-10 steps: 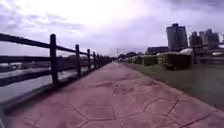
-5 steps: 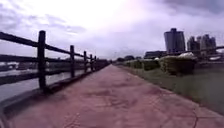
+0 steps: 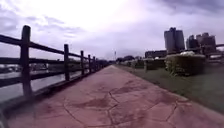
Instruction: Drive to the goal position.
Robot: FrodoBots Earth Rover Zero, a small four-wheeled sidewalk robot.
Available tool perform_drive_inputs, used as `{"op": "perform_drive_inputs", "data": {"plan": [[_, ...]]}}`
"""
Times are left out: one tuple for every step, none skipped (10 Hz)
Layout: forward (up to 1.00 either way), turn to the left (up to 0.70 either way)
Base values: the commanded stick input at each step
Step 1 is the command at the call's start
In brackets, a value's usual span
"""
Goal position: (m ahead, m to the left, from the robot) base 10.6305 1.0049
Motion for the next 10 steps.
{"op": "perform_drive_inputs", "data": {"plan": [[1.00,0.00],[1.00,0.00],[1.00,0.00],[1.00,0.00],[1.00,0.00],[1.00,0.00],[1.00,0.00],[1.00,0.00],[1.00,0.00],[1.00,0.00]]}}
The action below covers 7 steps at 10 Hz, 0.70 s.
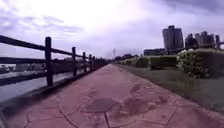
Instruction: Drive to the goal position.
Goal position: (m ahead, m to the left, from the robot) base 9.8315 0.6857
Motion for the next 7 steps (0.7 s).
{"op": "perform_drive_inputs", "data": {"plan": [[1.00,0.00],[1.00,0.00],[1.00,0.00],[1.00,-0.03],[1.00,-0.04],[1.00,-0.01],[1.00,0.00]]}}
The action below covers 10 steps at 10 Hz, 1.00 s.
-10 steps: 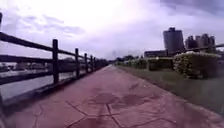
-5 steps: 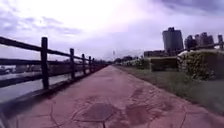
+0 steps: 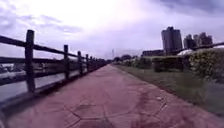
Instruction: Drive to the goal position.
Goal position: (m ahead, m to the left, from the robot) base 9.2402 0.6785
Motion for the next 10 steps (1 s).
{"op": "perform_drive_inputs", "data": {"plan": [[1.00,0.00],[1.00,0.00],[1.00,0.00],[1.00,0.00],[1.00,0.00],[1.00,0.00],[1.00,0.00],[1.00,0.00],[1.00,0.00],[1.00,0.00]]}}
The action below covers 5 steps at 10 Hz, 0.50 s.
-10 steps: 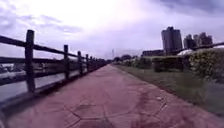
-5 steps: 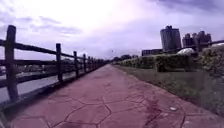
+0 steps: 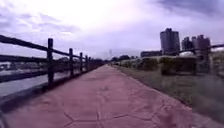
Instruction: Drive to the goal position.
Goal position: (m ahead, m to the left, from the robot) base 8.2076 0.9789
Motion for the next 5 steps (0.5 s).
{"op": "perform_drive_inputs", "data": {"plan": [[1.00,0.00],[1.00,0.00],[1.00,0.00],[1.00,0.00],[1.00,0.00]]}}
